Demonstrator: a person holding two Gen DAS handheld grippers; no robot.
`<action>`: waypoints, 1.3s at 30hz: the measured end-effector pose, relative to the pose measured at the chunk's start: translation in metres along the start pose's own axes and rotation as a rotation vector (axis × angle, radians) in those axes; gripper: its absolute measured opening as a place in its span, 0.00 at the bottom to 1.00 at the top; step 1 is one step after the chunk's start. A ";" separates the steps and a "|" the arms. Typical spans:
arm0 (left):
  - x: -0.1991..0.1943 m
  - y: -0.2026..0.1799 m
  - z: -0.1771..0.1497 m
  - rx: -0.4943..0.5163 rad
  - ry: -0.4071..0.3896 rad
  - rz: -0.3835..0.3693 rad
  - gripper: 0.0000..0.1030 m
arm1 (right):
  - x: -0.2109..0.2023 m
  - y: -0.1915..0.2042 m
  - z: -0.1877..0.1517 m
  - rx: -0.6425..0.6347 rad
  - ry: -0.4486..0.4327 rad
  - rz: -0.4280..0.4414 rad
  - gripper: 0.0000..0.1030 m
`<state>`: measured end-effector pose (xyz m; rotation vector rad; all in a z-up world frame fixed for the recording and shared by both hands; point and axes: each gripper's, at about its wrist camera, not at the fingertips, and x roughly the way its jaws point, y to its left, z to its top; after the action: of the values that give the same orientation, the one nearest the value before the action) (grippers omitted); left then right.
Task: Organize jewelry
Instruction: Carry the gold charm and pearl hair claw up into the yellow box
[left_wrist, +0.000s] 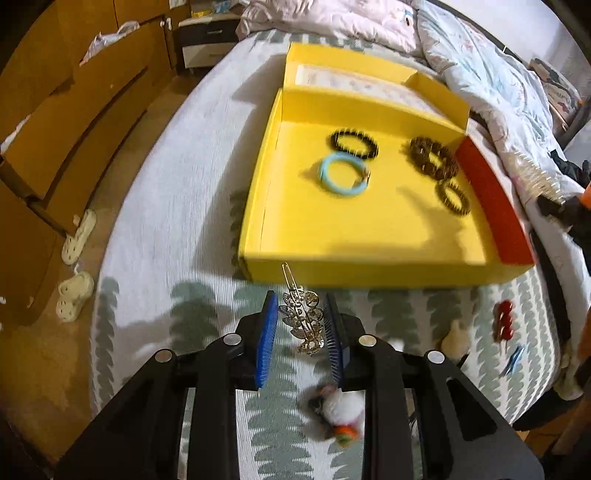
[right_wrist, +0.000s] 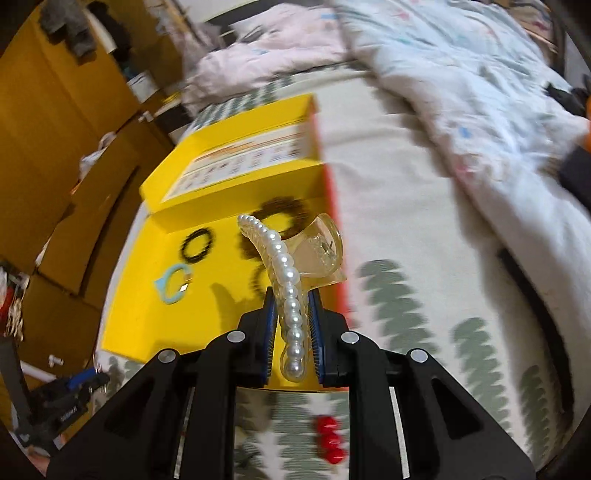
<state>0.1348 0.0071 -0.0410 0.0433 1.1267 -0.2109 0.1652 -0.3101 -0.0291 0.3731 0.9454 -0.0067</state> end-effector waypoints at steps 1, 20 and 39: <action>0.000 -0.002 0.006 0.004 -0.003 0.010 0.25 | 0.005 0.010 -0.001 -0.016 0.006 0.009 0.17; 0.085 -0.032 0.071 0.043 0.159 0.006 0.25 | 0.102 0.067 -0.020 -0.117 0.218 0.010 0.17; 0.111 -0.034 0.074 0.050 0.175 0.033 0.25 | 0.108 0.058 -0.023 -0.128 0.221 -0.056 0.18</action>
<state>0.2403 -0.0532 -0.1060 0.1267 1.2939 -0.2088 0.2201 -0.2322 -0.1089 0.2318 1.1682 0.0444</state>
